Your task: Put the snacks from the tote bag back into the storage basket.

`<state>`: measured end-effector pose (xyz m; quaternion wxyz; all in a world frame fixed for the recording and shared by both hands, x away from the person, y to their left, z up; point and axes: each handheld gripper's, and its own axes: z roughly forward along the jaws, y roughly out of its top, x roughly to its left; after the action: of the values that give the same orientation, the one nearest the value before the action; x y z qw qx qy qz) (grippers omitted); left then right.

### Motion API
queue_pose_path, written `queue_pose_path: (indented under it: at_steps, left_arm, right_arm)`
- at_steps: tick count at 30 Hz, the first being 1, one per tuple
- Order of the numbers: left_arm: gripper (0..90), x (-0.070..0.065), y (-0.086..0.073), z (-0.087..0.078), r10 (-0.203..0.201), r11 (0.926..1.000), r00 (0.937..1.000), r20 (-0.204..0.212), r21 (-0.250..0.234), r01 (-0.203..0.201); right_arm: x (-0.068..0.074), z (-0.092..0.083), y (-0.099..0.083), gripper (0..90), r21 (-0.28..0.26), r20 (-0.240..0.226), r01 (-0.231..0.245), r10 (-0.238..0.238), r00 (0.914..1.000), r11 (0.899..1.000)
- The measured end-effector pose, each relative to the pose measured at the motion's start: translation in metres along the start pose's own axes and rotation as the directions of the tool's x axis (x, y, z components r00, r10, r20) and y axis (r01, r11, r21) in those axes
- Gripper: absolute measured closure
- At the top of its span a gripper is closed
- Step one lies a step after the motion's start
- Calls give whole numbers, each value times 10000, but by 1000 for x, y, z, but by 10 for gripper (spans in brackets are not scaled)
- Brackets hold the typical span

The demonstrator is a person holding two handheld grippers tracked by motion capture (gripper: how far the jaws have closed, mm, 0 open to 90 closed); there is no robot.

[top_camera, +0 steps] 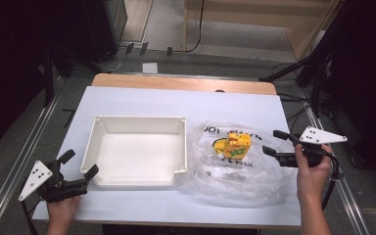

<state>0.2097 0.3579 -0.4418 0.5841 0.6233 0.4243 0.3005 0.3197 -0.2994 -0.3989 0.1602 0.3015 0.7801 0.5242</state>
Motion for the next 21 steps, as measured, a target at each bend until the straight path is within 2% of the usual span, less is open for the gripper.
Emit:
queue_pose_path:
  at_steps: [2, 3, 5, 6, 8, 10, 12, 16, 19, 21]
  left_arm:
    - [0, 0, 0, 0, -23, 10000, 10000, -4, -24, 23]
    - [0, 0, 0, 0, -27, 10000, 10000, 5, -31, 27]
    - [0, 0, 0, 0, -38, 10000, 10000, 24, -42, 38]
    - [0, 0, 0, 0, -42, 10000, 10000, 32, -40, 42]
    - [0, 0, 0, 0, -16, 10000, 10000, 28, -14, 16]
    - [0, -1, 0, 0, 5, 10000, 10000, 17, 3, -5]
    - [0, -1, 0, 0, 42, 10000, 10000, 47, 4, -42]
    - [0, 0, 0, 0, -7, 10000, 10000, 35, -30, 7]
    - [0, 0, 0, 0, -5, 10000, 10000, 41, -44, 5]
    - [0, 0, 0, 0, -12, 10000, 10000, 44, -43, 12]
  right_arm:
    - [-3, 5, 3, 344, 132, -113, 350, -348, 9993, 9993]
    - [-4, 8, 4, 380, -37, -169, 476, -477, 9987, 9989]
    - [-5, 9, 4, 394, -79, -295, 465, -467, 9985, 9989]
    - [-7, 11, 5, 417, 136, -609, 475, -466, 9971, 9988]
    - [-8, 13, 7, 411, 361, -715, 473, -447, 9964, 9982]
    - [-7, 14, 9, 365, 302, -475, 586, -571, 9972, 9978]
    - [-6, 15, 12, 341, 475, -260, 602, -590, 9979, 9971]
    - [-6, 18, 18, 331, 696, -569, 544, -505, 9971, 9961]
    - [-4, 22, 22, 329, 991, -837, 1040, -959, 9919, 9896]
    - [-4, 24, 25, 329, 1135, -797, 1093, -1006, 9917, 9875]
